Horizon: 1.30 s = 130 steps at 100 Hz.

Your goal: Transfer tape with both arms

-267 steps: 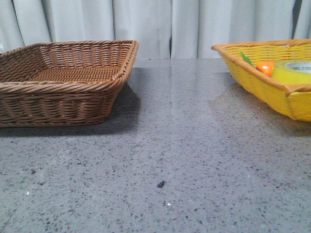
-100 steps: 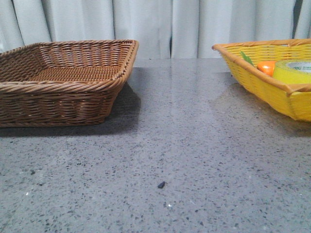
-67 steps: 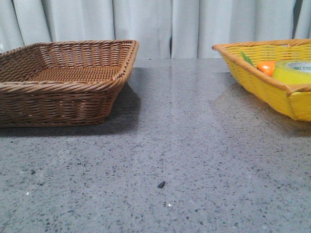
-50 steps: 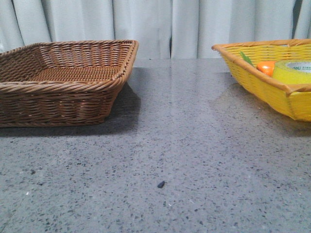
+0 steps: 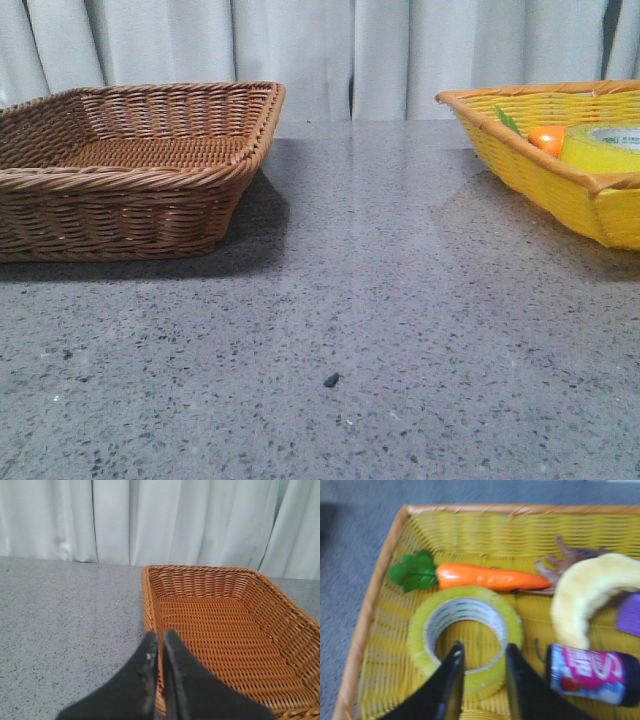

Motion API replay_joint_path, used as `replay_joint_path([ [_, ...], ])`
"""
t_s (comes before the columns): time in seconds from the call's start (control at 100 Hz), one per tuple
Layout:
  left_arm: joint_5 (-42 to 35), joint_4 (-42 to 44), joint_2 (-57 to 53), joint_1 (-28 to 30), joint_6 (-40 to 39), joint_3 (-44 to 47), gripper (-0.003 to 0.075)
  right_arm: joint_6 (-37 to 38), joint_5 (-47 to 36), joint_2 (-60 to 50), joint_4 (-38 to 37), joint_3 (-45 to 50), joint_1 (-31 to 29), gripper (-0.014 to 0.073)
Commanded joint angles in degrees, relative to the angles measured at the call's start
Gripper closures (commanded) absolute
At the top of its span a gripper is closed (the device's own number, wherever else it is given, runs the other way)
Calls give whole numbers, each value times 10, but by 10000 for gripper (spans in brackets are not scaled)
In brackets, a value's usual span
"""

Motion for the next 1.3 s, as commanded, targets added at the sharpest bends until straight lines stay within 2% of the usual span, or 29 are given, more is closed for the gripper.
replay_joint_path([
  [0.0,-41,-4,9,1,-5,-22,741,-10,16,60,-4,-71,28,296],
  [0.12,-41,-4,9,1,-5,-22,741,-10,88,144,-4,-137,55,208],
  [0.31,-41,-4,9,1,-5,-22,741,-10,149,252,-4,-201,68,211],
  [0.78,-41,-4,9,1,-5,-22,741,-10,151,355,11,-214,68,214],
  [0.88,-41,-4,9,1,-5,-22,741,-10,150,361,11,-215,68,285],
  [1.07,-43,-4,9,1,-5,-22,741,-10,153,366,11,-215,68,505],
  [1.17,-43,-4,9,1,-5,-22,741,-10,153,366,11,-215,68,552],
  [1.29,-43,-4,9,1,-5,-22,741,-10,152,366,11,-215,68,557],
])
